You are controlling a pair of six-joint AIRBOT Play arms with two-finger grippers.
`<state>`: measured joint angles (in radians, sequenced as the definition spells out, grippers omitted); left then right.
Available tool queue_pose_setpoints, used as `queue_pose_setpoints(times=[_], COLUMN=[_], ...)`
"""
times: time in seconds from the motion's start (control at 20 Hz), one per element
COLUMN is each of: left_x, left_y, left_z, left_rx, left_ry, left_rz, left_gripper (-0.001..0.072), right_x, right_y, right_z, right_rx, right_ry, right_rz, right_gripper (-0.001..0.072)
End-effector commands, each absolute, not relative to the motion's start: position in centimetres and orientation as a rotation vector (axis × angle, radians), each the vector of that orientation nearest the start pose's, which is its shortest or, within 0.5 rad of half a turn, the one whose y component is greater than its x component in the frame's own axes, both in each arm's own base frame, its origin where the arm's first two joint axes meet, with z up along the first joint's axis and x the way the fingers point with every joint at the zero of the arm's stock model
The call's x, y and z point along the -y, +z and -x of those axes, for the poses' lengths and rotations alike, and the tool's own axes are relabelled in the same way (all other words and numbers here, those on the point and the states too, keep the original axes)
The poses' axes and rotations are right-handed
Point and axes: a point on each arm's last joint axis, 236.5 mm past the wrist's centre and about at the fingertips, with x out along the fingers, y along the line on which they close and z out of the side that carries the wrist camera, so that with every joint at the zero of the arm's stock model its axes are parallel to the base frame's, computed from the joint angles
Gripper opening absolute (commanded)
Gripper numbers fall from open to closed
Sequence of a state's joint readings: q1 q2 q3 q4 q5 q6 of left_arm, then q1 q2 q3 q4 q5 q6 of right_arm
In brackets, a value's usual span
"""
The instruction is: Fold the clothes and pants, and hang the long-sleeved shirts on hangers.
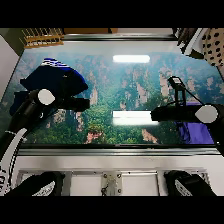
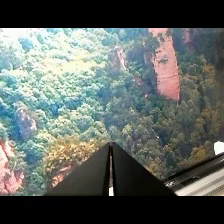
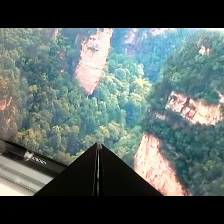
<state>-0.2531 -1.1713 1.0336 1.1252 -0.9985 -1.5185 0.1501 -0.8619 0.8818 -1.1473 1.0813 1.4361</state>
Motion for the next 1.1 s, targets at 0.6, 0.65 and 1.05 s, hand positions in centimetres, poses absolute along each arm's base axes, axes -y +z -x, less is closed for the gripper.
queue_pose_setpoints(times=[0.6,0.65,1.05], left_x=[16.8,15.5,-2.0], left_y=[3.9,4.3,0.0], left_z=[-37.0,-38.3,-50.5], left_rx=[-1.079,-1.033,-1.024], left_ry=[-0.435,-0.401,0.015], left_rz=[0.164,0.118,-0.174], left_gripper=[0.0272,0.0698,0.0705], right_x=[-13.3,-13.3,-13.3], right_y=[7.4,7.4,7.4], right_z=[-30.3,-30.3,-30.3], right_rx=[-1.045,-1.045,-1.046], right_ry=[0.437,0.437,0.437], right_rz=[-0.18,-0.18,-0.18], right_gripper=[0.0032,0.0032,0.0033])
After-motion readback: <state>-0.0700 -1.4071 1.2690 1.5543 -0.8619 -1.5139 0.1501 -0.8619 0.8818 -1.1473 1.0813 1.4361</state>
